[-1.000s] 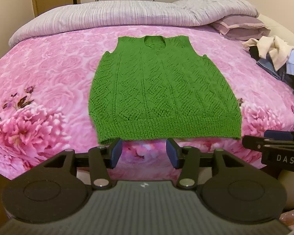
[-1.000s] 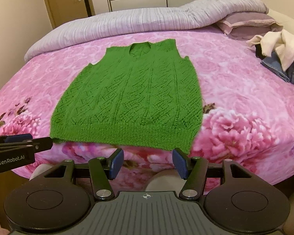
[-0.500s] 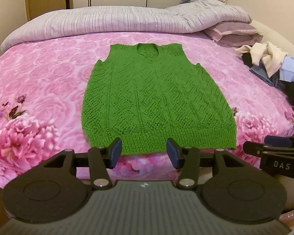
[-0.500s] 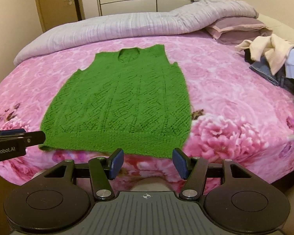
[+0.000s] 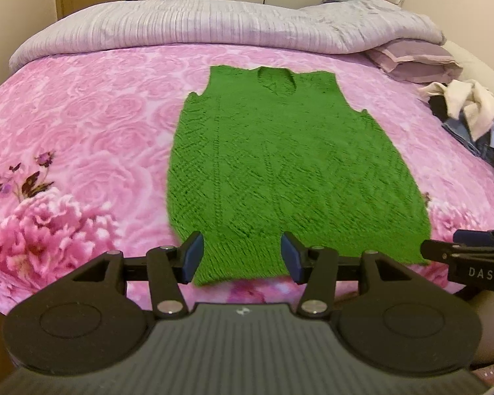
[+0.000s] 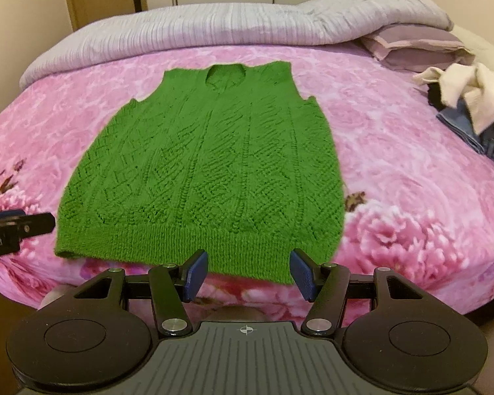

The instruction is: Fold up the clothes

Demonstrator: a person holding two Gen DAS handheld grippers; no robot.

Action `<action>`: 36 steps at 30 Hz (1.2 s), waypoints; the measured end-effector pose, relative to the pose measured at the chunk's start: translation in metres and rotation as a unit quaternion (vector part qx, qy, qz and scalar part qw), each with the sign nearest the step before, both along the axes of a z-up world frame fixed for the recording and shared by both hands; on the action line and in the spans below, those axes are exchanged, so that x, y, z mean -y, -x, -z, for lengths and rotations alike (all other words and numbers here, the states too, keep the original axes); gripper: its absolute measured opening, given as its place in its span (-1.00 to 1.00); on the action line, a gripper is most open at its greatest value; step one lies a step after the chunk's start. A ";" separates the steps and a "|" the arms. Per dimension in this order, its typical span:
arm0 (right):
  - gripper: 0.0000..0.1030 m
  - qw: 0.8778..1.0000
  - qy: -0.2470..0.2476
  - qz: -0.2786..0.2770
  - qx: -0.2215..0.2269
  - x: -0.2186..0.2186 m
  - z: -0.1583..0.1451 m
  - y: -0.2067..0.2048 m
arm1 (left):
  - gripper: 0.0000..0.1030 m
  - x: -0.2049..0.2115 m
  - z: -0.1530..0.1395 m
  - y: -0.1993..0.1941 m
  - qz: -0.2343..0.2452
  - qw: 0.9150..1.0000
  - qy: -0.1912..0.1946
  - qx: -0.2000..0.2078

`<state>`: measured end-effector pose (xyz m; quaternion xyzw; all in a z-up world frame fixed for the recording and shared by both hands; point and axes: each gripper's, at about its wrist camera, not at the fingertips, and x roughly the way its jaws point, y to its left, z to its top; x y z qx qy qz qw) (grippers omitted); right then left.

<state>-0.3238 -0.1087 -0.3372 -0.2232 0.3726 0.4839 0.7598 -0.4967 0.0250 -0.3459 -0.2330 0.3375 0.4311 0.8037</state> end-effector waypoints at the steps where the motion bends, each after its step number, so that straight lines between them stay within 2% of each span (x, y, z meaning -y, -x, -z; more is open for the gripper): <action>1: 0.14 1.000 0.004 -0.001 0.001 -0.004 0.002 -0.003 | -0.06 -0.005 0.002 -0.002 0.002 1.000 0.002 0.000; 7: 0.14 1.000 0.003 -0.006 -0.017 -0.028 0.021 -0.037 | -0.06 -0.042 0.018 -0.018 0.026 0.999 0.020 0.012; 13: 0.14 0.997 -0.056 -0.019 -0.054 -0.046 0.034 -0.092 | -0.06 -0.091 0.034 -0.032 0.057 0.997 0.038 0.030; 17: 0.14 0.995 -0.065 -0.043 -0.065 -0.059 0.042 -0.129 | -0.05 -0.122 0.044 -0.043 0.080 0.996 0.041 0.030; 20: 0.14 0.991 -0.085 -0.088 -0.059 -0.064 0.047 -0.147 | -0.03 -0.140 0.050 -0.054 0.097 0.994 0.035 0.020; 27: 0.14 0.993 -0.061 -0.085 -0.055 -0.099 0.062 -0.186 | -0.02 -0.189 0.069 -0.086 0.119 0.992 0.029 -0.002; 32: 0.14 0.994 -0.018 -0.104 -0.025 -0.134 0.071 -0.219 | -0.02 -0.231 0.076 -0.104 0.139 0.990 0.023 -0.020; 36: 0.14 0.991 -0.003 -0.128 -0.038 -0.169 0.074 -0.253 | -0.02 -0.271 0.079 -0.121 0.159 0.987 0.022 -0.034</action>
